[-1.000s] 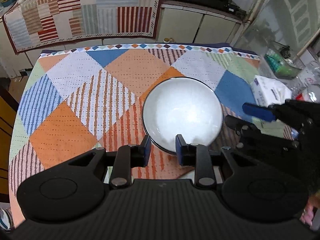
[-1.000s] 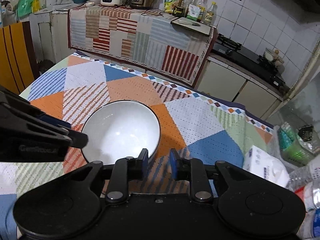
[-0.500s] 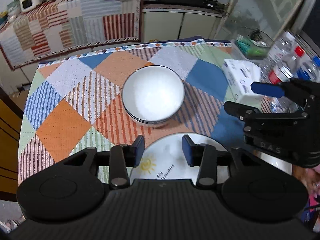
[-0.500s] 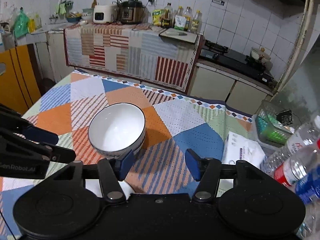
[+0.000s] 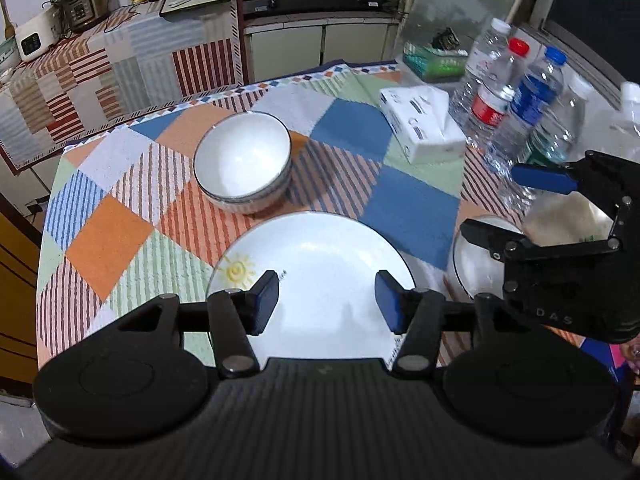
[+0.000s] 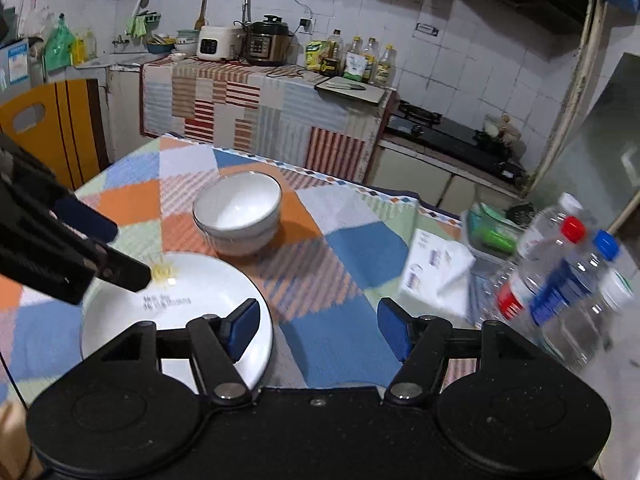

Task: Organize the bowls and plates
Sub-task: 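Grasp the rim of the large white bowl near the water bottles with the right gripper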

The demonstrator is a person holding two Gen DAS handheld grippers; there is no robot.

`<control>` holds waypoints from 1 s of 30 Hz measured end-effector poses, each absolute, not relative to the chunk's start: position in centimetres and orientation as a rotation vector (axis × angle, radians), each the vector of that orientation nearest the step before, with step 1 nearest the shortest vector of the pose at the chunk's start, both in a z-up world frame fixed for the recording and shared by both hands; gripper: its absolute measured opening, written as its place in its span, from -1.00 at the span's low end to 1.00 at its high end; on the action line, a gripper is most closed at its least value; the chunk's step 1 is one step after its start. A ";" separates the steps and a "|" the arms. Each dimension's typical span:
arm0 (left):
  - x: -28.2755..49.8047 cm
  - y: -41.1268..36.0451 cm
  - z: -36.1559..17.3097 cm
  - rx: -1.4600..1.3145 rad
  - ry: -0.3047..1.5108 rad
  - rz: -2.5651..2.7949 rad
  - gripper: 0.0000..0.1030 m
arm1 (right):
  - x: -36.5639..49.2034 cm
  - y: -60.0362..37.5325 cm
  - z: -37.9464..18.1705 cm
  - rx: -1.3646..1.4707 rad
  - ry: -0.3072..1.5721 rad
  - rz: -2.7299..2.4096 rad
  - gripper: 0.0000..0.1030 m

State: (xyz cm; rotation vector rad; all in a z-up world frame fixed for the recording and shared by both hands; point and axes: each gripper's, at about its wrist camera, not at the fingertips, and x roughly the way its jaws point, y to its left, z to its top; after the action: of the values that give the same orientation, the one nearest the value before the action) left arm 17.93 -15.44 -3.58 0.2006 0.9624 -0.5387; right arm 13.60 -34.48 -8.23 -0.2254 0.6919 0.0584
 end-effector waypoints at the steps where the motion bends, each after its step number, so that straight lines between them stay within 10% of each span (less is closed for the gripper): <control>1: 17.5 -15.6 -3.7 0.210 0.966 -0.535 0.04 | 13.1 -34.7 -8.3 -0.222 0.691 0.056 0.36; 30: 12.4 -20.1 -8.6 0.257 0.981 -0.575 0.55 | 4.7 -39.5 -19.1 -0.079 0.759 -0.036 0.67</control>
State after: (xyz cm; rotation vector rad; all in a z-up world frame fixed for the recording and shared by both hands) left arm 12.38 -20.10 -8.61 0.2567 0.9814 -0.5751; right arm 4.75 -39.50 -19.07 -0.0787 0.7587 -0.0358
